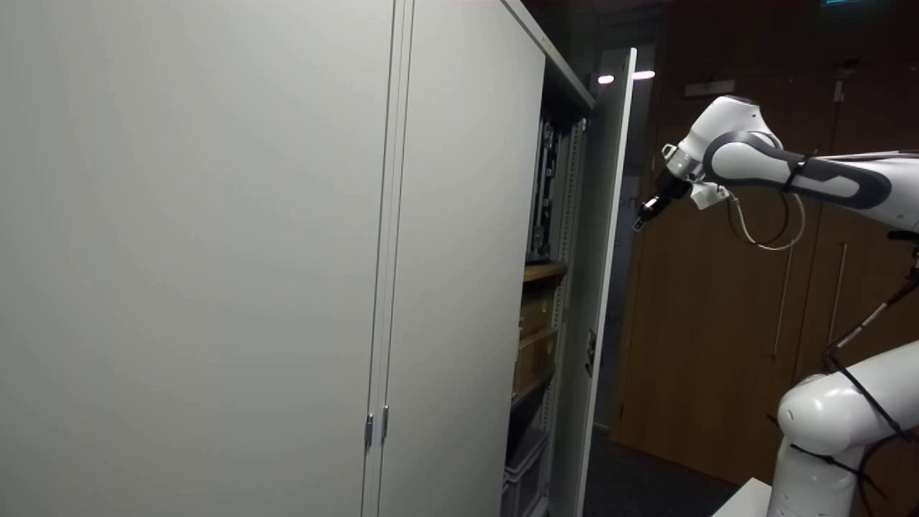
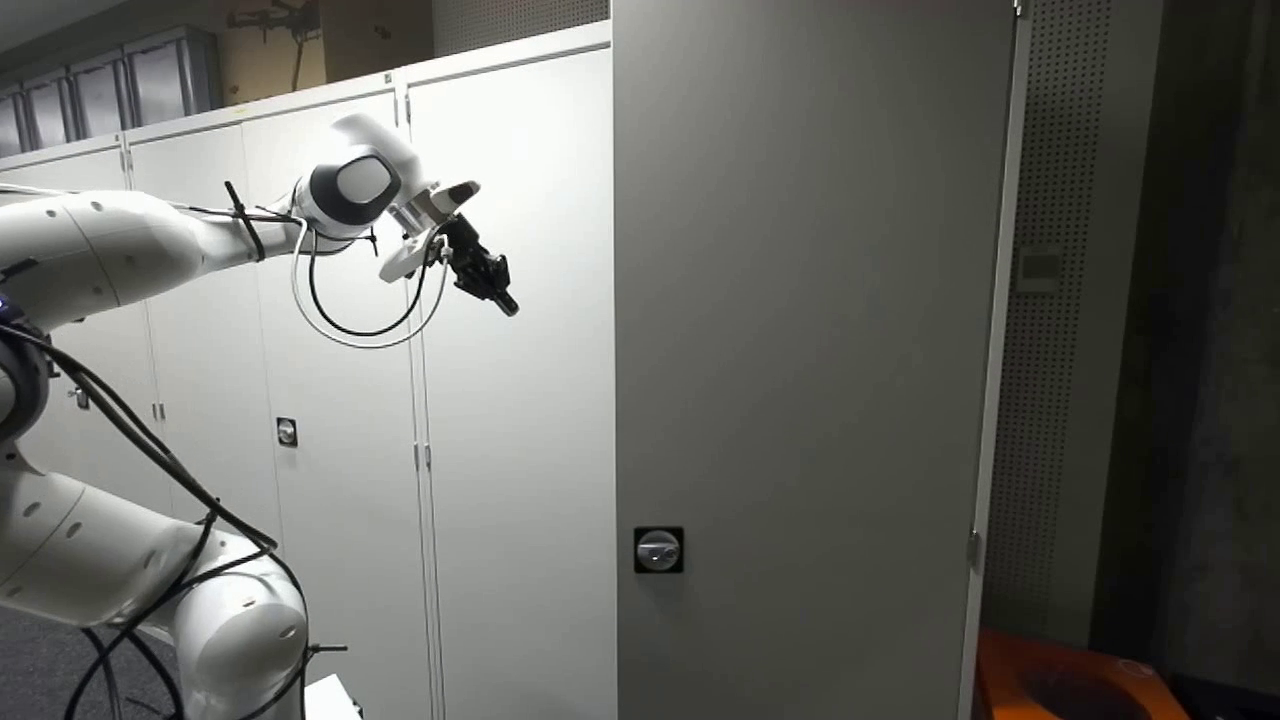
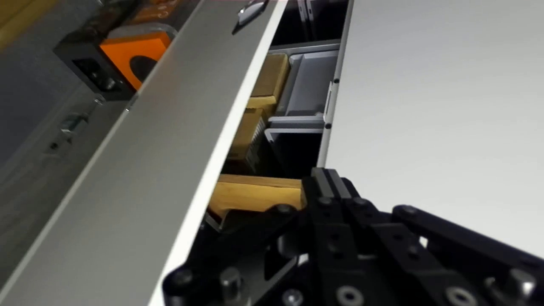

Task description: Close the cupboard door

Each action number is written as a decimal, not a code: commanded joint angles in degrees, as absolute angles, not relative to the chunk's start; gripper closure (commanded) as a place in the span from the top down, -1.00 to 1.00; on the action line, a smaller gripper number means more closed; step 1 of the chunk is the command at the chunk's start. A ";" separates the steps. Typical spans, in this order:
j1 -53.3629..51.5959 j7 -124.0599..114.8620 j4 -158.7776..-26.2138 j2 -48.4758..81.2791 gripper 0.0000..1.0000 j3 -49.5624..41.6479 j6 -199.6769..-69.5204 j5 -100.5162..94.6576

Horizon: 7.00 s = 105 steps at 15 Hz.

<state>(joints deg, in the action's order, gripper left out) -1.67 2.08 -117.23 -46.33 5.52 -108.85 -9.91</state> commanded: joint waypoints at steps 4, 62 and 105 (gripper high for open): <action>5.44 -1.84 -118.75 -49.49 -1.00 -0.40 -109.09 -13.62; -0.49 58.03 -80.41 0.53 -1.00 -13.85 -117.53 40.35; 1.93 64.03 -67.83 16.65 -0.46 -10.38 -121.50 45.39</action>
